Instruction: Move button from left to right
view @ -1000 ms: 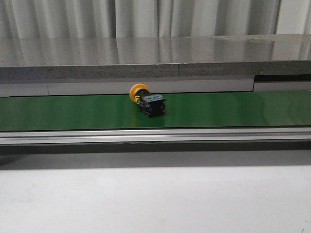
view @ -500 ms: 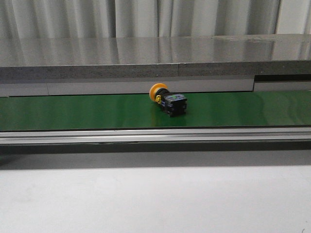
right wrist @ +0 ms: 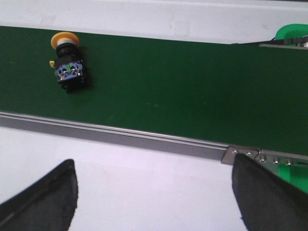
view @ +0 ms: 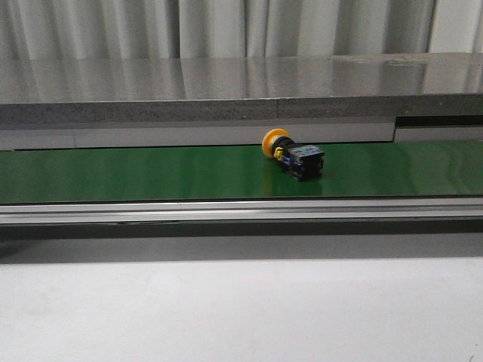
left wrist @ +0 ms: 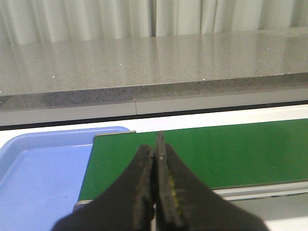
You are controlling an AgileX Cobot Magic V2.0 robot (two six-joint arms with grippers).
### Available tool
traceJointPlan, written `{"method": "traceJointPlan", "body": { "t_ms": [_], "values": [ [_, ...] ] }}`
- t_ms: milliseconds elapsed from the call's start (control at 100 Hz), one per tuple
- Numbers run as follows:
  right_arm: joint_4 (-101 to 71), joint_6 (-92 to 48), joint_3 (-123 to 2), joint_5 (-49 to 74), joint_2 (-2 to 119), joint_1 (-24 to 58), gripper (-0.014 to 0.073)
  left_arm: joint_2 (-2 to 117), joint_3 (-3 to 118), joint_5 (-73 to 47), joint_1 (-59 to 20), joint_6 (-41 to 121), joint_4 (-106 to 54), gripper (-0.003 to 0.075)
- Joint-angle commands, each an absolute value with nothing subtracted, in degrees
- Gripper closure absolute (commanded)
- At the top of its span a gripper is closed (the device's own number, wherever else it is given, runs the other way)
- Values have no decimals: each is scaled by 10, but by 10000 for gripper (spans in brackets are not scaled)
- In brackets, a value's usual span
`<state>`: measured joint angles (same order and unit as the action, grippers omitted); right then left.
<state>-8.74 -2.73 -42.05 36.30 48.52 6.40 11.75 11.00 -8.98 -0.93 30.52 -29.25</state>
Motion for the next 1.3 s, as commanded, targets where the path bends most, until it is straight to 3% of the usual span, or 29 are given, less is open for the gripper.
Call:
{"method": "traceJointPlan", "body": {
  "t_ms": [0, 730, 1290],
  "values": [
    [-95, -31, -450, 311, 500, 63, -62, 124, 126, -51, -15, 306, -299, 739],
    [-142, -248, -677, 359, 839, 64, -62, 124, 126, -51, -15, 306, -299, 739],
    [-165, -335, -699, 368, 944, 64, -62, 124, 126, -51, -15, 306, -299, 739]
  ]
}}
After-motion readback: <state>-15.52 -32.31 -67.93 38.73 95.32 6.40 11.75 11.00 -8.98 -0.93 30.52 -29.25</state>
